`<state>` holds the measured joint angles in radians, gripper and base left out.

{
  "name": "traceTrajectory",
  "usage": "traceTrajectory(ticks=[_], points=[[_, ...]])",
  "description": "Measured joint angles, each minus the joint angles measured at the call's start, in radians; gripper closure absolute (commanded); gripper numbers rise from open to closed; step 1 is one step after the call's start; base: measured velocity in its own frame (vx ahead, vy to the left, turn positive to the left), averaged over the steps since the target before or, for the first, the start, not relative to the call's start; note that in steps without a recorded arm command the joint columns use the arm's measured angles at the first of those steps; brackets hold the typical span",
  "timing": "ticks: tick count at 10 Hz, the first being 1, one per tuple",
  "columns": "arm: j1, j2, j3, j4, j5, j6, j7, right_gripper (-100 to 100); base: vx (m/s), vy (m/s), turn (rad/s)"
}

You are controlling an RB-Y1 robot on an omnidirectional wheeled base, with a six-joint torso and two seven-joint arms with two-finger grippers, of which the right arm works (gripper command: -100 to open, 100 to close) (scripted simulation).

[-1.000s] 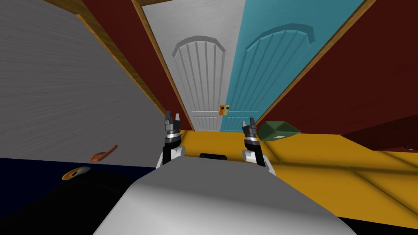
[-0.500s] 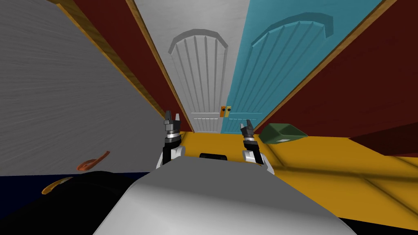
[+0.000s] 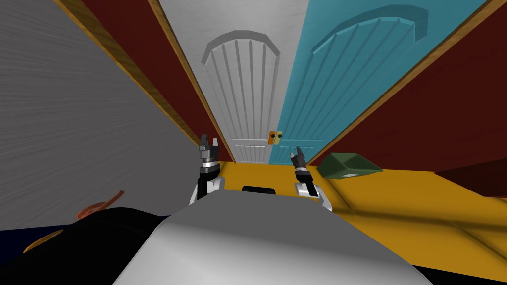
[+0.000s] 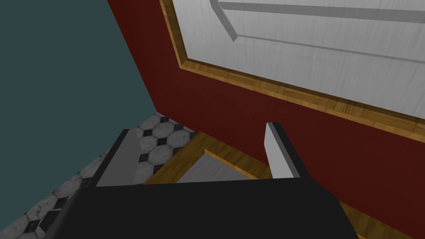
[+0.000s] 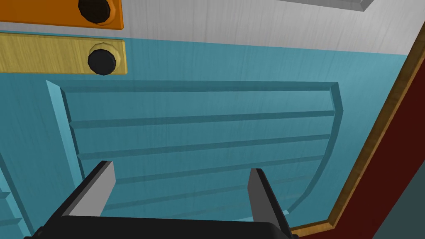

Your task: Pull the door open

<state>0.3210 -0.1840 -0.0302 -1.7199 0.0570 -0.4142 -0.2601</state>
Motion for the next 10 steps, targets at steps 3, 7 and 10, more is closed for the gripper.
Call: traceTrajectory(ticks=[3,7,10], points=[[-0.018,-0.01,-0.002,0.054,0.018,0.01,-0.026,-100,0.103,0.011,0.015],[-0.048,-0.038,-0.008,0.15,0.05,0.031,-0.076,-100,0.172,0.013,0.02],[-0.063,-0.054,-0.01,0.202,0.07,0.048,-0.11,-100,0.16,0.005,0.013]])
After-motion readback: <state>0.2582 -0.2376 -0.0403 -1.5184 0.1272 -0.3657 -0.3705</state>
